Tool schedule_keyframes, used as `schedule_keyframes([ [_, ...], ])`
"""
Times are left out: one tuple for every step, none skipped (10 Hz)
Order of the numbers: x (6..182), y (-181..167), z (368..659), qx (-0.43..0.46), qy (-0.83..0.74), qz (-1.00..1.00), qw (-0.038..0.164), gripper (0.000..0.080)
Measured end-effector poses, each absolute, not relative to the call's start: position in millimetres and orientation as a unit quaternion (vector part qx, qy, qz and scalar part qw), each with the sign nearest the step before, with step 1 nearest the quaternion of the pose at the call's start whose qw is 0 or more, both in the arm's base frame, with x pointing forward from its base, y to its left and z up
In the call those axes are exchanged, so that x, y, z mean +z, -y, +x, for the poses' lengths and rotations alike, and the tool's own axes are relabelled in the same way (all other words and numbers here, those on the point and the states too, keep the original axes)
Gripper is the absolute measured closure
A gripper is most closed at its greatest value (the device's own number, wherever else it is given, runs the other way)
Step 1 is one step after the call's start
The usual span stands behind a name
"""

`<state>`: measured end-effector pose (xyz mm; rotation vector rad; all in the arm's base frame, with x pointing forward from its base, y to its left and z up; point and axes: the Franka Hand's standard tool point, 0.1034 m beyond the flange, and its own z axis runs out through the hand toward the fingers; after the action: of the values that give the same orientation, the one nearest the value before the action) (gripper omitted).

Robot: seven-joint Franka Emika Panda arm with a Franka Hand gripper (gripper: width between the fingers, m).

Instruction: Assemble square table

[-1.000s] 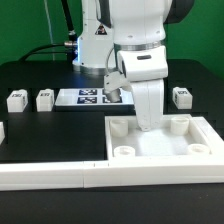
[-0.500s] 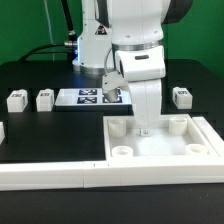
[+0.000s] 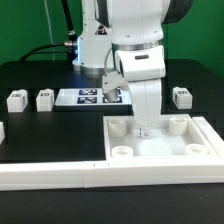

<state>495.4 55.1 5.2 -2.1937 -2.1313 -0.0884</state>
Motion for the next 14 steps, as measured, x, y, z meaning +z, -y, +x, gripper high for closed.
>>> schedule_keyframes([
  [5.2, -55, 495, -0.029, 0.696, -0.716, 0.041, 0.0150],
  [5.2, -55, 495, -0.029, 0.696, -0.716, 0.041, 0.0150],
  [5.2, -55, 495, -0.029, 0.696, -0.716, 0.041, 0.0150],
  [6.5, -56, 495, -0.027, 0.686, -0.726, 0.041, 0.0150],
  [17.1, -62, 495, -0.020, 0.662, -0.748, 0.041, 0.0150],
  [29.1, -70, 493, -0.016, 0.654, -0.756, 0.037, 0.0150],
  [37.2, -81, 489, -0.015, 0.614, -0.789, 0.034, 0.0150],
  [45.3, -94, 484, -0.014, 0.570, -0.821, 0.032, 0.0150],
  [54.5, -107, 483, -0.012, 0.542, -0.840, 0.030, 0.0150],
  [62.1, -117, 482, -0.009, 0.487, -0.873, 0.031, 0.0150],
  [67.3, -130, 481, -0.011, 0.445, -0.895, 0.031, 0.0150],
  [69.0, -140, 480, -0.014, 0.425, -0.905, 0.031, 0.0150],
  [68.3, -139, 480, -0.013, 0.393, -0.919, 0.034, 0.0150],
  [68.3, -139, 480, -0.012, 0.364, -0.931, 0.035, 0.0150],
])
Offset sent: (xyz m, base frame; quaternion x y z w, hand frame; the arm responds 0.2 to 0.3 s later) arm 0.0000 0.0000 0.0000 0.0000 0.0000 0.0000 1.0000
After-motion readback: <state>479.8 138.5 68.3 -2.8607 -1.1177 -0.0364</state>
